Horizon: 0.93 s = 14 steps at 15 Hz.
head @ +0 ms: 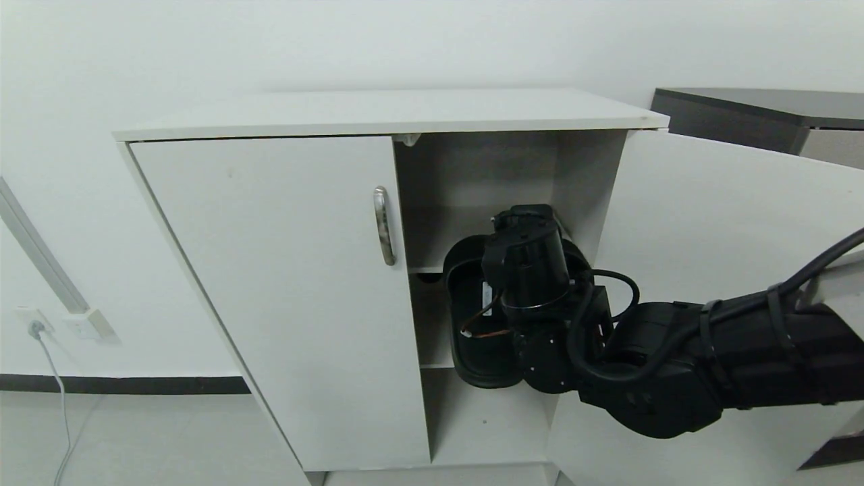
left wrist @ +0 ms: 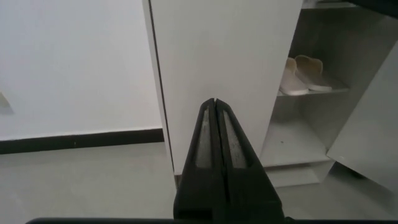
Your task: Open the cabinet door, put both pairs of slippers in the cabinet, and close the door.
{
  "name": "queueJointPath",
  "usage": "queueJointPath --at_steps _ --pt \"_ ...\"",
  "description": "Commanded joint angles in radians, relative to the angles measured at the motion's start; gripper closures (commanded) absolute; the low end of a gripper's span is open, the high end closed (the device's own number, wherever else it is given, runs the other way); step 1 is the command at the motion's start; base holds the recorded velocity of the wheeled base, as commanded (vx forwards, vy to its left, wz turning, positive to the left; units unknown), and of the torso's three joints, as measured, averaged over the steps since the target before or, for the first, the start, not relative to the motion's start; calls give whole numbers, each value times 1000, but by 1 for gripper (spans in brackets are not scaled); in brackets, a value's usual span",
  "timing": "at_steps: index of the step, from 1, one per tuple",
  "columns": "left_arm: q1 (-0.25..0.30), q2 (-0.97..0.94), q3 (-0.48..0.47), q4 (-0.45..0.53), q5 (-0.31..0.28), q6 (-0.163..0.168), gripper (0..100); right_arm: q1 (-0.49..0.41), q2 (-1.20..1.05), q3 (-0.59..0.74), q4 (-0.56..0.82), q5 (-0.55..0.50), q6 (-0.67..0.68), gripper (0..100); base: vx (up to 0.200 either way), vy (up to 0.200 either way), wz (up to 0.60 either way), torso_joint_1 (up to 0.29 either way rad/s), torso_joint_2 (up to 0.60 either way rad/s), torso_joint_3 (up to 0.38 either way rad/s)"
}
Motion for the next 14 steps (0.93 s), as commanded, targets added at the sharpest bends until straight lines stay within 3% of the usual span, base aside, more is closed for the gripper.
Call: queueJointPath --at_steps 1,6,11,14 --pt "0 0 0 -1 0 0 100 3 -1 1 0 0 -1 100 200 0 0 2 2 2" --pt "0 0 0 -1 0 0 100 3 -1 1 0 23 -1 100 200 0 0 1 1 4" --pt "0 0 0 -1 0 0 100 -5 -1 -14 9 54 -2 100 0 0 0 0 0 0" --pt "0 0 0 -1 0 0 100 -46 35 -118 101 77 -1 100 0 0 0 0 0 0"
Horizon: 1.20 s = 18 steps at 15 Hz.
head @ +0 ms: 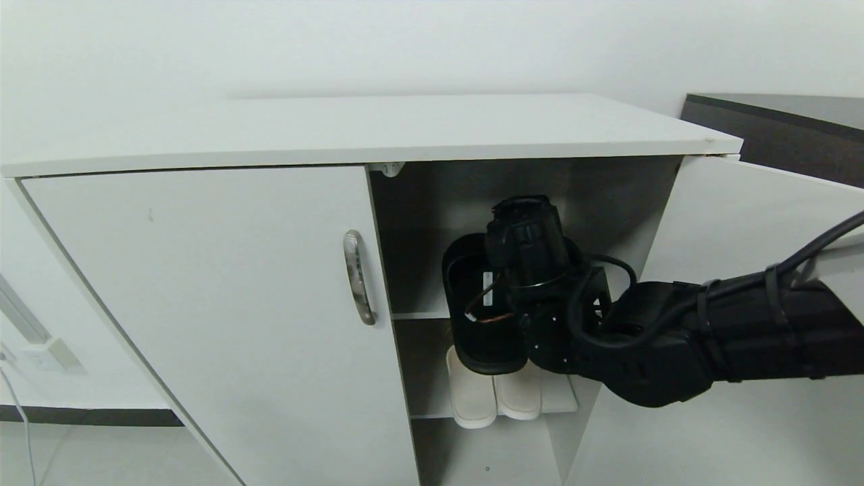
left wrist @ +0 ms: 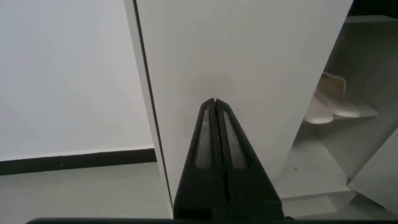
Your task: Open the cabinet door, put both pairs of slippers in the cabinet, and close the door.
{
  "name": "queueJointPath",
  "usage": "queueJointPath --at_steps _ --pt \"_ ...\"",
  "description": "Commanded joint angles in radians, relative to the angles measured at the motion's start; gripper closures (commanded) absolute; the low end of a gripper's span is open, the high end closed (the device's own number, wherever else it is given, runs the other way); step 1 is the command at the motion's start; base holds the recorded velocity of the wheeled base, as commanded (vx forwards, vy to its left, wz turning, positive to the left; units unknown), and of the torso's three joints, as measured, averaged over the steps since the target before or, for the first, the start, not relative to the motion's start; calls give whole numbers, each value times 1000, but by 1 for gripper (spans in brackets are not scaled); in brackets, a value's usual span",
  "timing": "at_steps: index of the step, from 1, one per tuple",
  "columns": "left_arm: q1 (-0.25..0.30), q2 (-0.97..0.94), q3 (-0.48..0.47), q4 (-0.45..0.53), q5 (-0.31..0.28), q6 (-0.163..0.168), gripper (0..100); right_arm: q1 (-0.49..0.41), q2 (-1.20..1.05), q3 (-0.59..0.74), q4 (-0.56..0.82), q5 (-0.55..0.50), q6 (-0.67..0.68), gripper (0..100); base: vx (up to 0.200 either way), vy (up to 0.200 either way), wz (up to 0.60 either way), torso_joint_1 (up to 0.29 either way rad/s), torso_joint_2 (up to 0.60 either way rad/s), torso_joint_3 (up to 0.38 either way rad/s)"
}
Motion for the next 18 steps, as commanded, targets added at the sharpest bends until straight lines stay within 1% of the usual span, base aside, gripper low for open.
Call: queueJointPath --at_steps 1,4,10,18 --pt "0 0 0 0 0 0 100 -18 27 -66 45 32 3 100 0 0 0 0 0 0" --pt "0 0 0 0 2 -2 100 -47 70 -152 116 75 32 100 0 0 0 0 0 0" --pt "0 0 0 0 0 -2 100 -86 154 -260 117 80 24 100 0 0 0 0 0 0" --pt "0 0 0 0 2 -2 100 -90 168 -287 113 72 0 100 0 0 0 0 0 0"
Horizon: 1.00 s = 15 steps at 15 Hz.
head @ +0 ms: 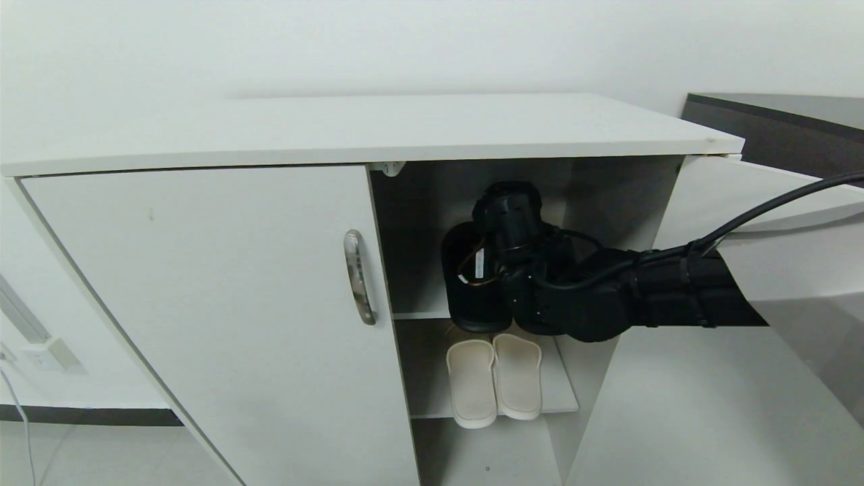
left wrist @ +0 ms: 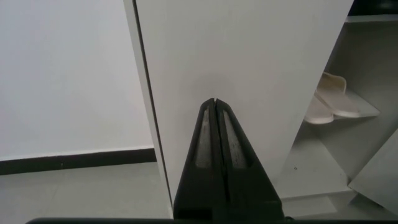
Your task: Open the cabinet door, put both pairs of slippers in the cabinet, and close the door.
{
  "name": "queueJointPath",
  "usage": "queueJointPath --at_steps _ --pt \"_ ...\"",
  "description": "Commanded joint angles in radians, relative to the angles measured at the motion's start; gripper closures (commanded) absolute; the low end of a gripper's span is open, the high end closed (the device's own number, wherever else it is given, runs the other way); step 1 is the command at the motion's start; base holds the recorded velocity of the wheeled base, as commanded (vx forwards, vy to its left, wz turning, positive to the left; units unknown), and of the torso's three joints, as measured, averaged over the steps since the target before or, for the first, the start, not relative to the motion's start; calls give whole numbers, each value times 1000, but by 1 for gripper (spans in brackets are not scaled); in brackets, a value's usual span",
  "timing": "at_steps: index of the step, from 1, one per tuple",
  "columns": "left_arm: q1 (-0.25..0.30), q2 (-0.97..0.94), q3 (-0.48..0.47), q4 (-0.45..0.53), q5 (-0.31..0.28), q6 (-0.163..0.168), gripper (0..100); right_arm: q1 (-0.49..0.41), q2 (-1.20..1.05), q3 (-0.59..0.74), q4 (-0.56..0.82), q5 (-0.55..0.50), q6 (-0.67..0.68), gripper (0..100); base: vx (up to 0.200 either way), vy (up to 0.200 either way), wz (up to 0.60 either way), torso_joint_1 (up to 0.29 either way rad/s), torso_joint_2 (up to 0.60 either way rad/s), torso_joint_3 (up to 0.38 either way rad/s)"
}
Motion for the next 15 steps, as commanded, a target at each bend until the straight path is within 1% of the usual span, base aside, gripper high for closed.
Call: queueJointPath --at_steps 1,2,5,9,10,11,12,14,15 --pt "0 0 0 0 0 0 100 2 3 2 0 1 0 100 0 0 0 0 0 0" --pt "0 0 0 0 0 0 100 2 1 3 1 1 0 0 0 0 0 0 0 0" --pt "0 0 0 0 0 -2 100 9 -44 61 4 1 -1 0 0 0 0 0 0 0" --pt "0 0 0 0 0 -2 100 42 -171 192 -2 -1 5 0 0 0 0 0 0 0" --pt "0 0 0 0 0 0 100 65 -225 246 -2 -1 9 0 0 0 0 0 0 0" --pt "0 0 -2 0 0 0 100 77 -248 272 -3 -1 11 0 0 0 0 0 0 0" --pt "0 0 0 0 0 0 100 105 -301 338 -10 1 12 0 0 0 0 0 0 0" --pt "0 0 0 0 -2 1 100 141 -375 459 -68 10 14 0 0 0 0 0 0 0" --pt "0 0 0 0 -2 1 100 149 -393 494 -97 13 12 0 0 0 0 0 0 0"
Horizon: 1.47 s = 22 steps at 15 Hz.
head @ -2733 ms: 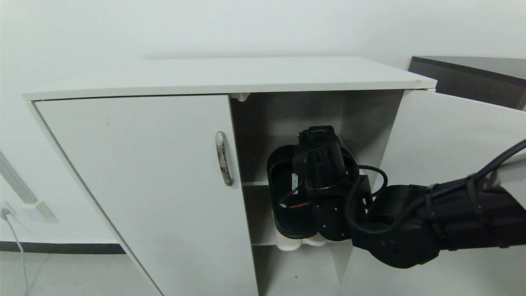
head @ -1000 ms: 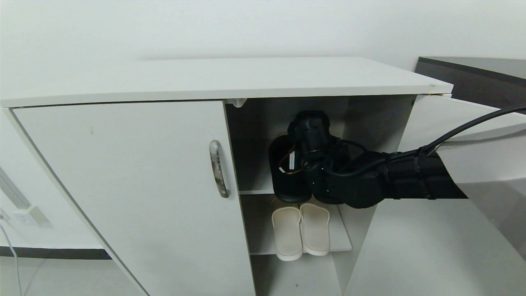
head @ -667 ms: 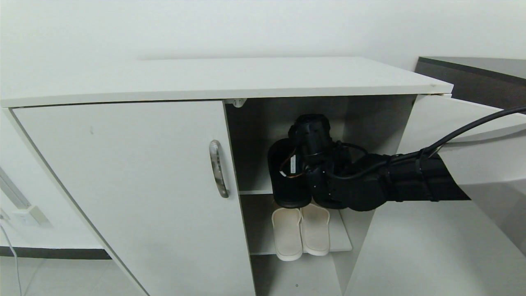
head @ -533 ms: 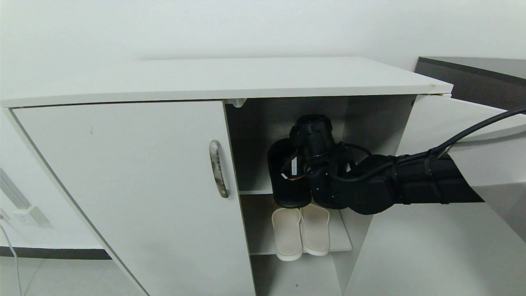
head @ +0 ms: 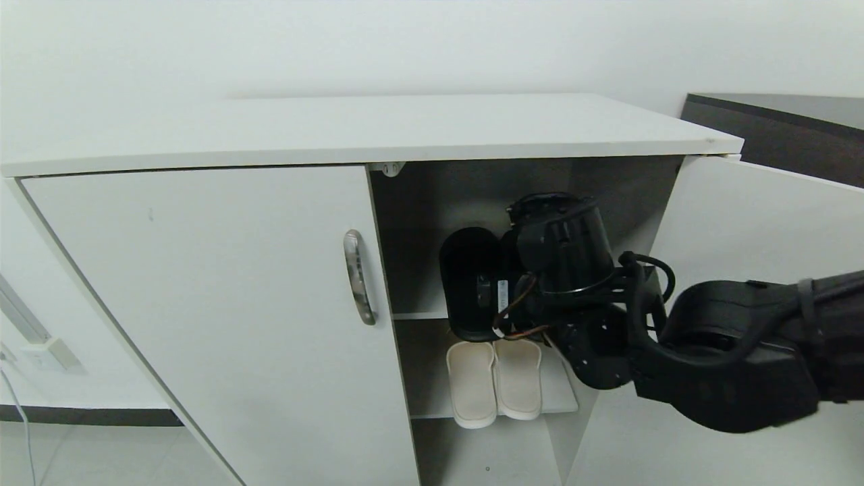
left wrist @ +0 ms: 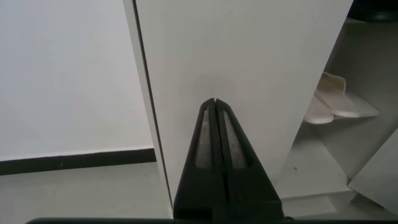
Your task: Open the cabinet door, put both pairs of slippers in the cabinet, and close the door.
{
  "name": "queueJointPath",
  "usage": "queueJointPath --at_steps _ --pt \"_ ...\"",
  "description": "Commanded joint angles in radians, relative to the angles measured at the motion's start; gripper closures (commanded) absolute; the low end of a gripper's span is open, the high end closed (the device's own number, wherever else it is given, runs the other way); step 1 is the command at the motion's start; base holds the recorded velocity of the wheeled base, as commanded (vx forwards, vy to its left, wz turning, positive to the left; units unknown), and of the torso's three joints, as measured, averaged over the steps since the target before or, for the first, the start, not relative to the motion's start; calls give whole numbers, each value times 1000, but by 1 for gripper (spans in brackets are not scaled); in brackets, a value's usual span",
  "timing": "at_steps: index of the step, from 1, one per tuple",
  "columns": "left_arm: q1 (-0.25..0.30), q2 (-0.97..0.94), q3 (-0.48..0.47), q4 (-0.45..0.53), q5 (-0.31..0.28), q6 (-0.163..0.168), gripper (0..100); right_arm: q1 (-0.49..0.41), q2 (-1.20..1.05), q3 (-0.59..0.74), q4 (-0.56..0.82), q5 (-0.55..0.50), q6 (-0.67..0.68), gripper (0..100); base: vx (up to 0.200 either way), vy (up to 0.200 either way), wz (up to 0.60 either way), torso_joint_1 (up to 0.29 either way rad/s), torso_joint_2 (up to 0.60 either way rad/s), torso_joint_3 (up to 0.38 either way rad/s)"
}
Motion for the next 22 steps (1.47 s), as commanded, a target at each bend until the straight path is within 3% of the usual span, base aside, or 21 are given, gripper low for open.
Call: queueJointPath --at_steps 1,4,7,8,22 --pt "0 0 0 0 0 0 100 36 -107 143 -105 8 -5 0 0 0 0 0 0 0" --pt "0 0 0 0 0 0 100 43 -142 284 -219 60 -11 0 0 0 0 0 0 0" --pt "0 0 0 0 0 0 100 44 -134 329 -283 93 -40 0 0 0 0 0 0 0" --pt "0 0 0 0 0 0 100 44 -133 329 -286 93 -40 100 0 0 0 0 0 0" --pt "0 0 0 0 0 0 100 63 -82 353 -341 91 -42 100 0 0 0 0 0 0"
